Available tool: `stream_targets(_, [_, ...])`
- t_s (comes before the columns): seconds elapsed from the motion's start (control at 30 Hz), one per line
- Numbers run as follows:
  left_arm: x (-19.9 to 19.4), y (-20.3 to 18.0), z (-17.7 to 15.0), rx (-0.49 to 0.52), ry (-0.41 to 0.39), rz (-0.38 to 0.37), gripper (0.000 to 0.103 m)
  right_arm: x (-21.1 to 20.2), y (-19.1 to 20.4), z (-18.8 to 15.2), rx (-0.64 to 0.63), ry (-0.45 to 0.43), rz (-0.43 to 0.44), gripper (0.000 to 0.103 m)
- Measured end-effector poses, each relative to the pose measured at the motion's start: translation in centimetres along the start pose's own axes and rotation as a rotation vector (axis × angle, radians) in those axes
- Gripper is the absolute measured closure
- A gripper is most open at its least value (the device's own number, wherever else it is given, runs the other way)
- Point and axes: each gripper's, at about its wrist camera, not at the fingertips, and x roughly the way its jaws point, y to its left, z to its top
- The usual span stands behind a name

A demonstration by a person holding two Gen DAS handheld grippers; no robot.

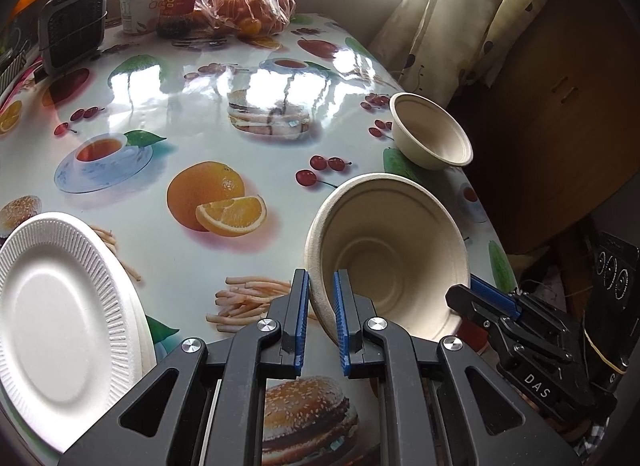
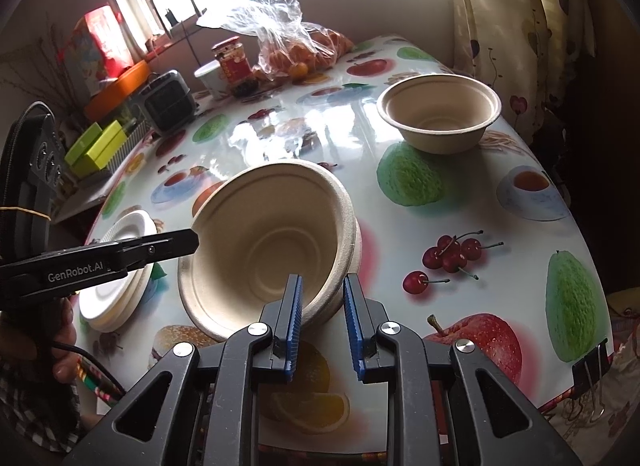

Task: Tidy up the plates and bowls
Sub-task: 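Lower the left gripper's bowl into another bowl and open while the right gripper releases its bowl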

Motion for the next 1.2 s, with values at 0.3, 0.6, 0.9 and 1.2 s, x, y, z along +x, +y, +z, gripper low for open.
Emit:
stream_targets(0.3, [0.0,0.1,0.0,-0.004,-0.005,0.000,0.090,0.1,-0.2,0.0,-0.002,0.001,-0.004,0.077])
stream_targets(0.6, [0.0,0.1,0.0,-0.006,-0.005,0.002,0.090,0.2,-0.3,-0.1,-0.003,0.002,-0.005,0.074])
stream_targets(0.9, [0.0,0.1,0.0,-0.004,-0.015,0.009,0.090,0.1,-0.9,-0.3,0.013,-0.007,-0.006,0.070])
stream_targets(1.2, [-0.4,-0.7,0.8,0.018,-0.031,0.023,0.089,-1.1,-1.4,0.1,0.020,-0.035,-0.005,0.069])
